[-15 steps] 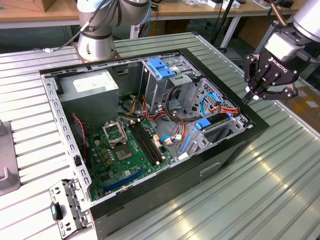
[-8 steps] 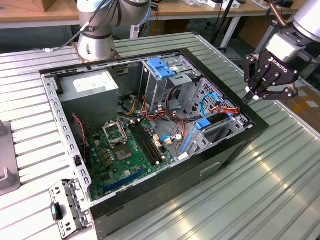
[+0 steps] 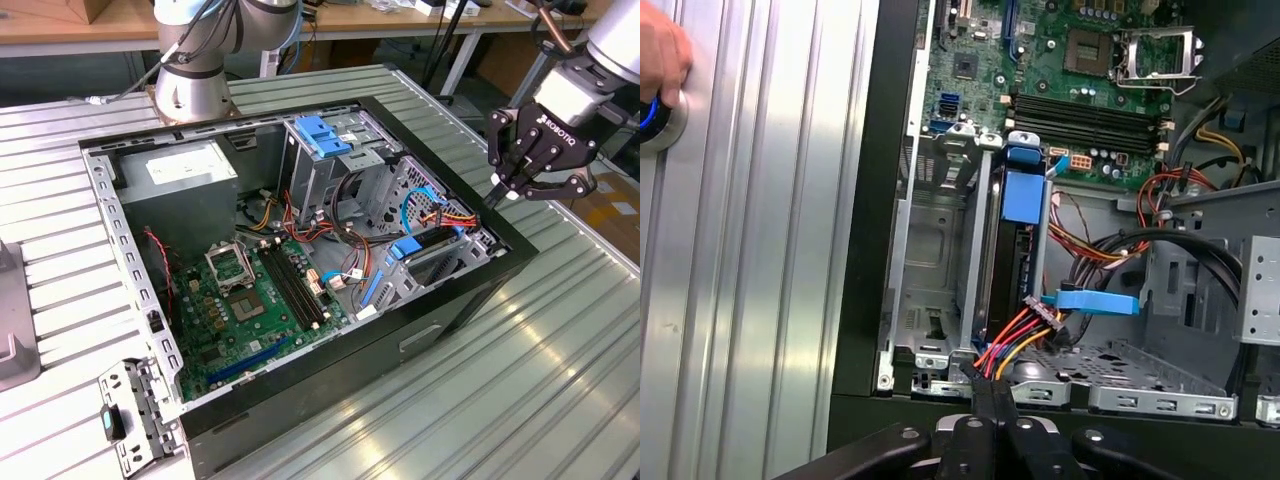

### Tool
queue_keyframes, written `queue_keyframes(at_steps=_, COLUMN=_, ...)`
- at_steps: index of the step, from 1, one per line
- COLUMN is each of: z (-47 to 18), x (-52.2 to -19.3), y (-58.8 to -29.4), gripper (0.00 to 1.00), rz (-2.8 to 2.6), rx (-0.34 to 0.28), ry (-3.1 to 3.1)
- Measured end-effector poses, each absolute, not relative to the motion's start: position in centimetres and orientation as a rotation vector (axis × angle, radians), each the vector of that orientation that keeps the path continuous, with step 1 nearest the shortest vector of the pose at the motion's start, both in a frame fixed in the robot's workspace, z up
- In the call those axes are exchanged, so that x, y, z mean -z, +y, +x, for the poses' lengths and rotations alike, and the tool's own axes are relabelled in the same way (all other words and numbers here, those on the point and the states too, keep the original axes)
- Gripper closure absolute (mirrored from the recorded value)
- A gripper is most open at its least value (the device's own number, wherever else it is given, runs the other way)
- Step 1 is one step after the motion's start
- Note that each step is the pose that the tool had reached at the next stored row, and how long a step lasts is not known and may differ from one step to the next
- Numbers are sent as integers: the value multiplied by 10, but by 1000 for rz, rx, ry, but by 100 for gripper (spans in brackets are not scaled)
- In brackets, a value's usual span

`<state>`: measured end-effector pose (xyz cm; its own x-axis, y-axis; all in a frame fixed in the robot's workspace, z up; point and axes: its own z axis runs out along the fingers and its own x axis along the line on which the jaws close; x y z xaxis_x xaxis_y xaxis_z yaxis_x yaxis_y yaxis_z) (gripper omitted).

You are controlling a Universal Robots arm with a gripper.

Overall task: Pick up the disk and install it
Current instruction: 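Insert the first disk wire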

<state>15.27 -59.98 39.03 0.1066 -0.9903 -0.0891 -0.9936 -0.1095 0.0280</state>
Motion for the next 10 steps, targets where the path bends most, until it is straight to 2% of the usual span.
queue_keyframes(at_steps=10, z=153, x=-390, y=-600, gripper=90, rz=-2350, rx=-133, ry=2024)
